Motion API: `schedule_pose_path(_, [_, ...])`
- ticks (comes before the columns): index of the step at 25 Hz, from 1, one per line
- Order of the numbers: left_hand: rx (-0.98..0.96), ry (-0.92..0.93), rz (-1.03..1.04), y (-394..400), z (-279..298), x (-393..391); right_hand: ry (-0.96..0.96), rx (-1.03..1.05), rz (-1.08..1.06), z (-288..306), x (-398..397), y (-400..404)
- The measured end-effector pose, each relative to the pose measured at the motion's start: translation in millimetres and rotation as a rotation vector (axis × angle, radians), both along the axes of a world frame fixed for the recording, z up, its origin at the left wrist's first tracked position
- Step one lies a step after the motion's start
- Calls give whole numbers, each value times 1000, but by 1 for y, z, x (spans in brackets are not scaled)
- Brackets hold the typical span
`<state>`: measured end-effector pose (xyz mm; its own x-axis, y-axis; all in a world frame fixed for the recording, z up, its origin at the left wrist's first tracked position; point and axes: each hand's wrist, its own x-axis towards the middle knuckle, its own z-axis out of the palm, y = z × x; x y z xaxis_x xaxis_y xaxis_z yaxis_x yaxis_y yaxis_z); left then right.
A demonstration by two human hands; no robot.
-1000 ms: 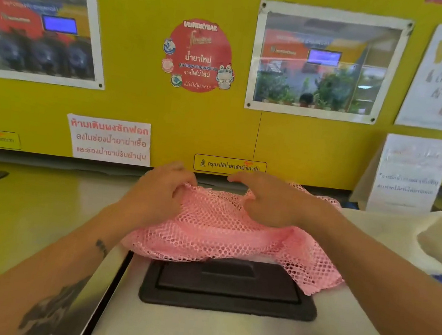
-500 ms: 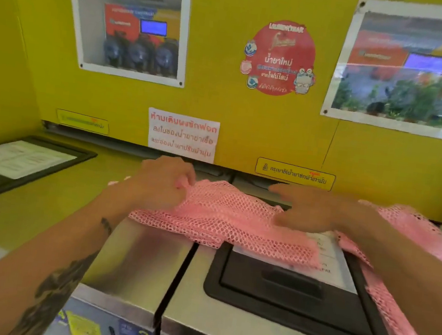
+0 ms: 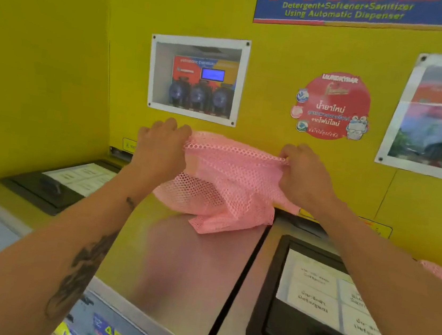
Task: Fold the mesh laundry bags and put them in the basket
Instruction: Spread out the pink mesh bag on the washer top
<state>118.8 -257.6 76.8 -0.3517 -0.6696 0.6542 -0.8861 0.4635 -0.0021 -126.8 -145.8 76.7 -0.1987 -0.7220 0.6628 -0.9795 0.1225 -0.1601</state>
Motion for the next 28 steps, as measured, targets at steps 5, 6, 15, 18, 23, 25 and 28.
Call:
schedule_pose_path(5, [745, -357, -232, 61, 21, 34, 19, 675, 138, 21, -21, 21])
schedule_pose_path(6, [926, -377, -363, 75, 22, 43, 45, 834, 75, 19, -31, 32])
schedule_pose_path(15, [796, -186, -462, 37, -57, -26, -218, 891, 118, -21, -15, 58])
schedule_pose_path(18, [866, -363, -442, 32, -99, -49, -82, 1079, 153, -54, 9, 55])
schedule_pose_path(23, [835, -316, -80, -1, -125, -21, 210, 1009, -283, -68, -43, 70])
schedule_pose_path(25, [822, -239, 107, -7, -126, -7, 282, 918, -363, -64, -48, 81])
schedule_pose_path(28, [658, -184, 232, 2, -117, -10, 36, 754, 74, -63, -14, 87])
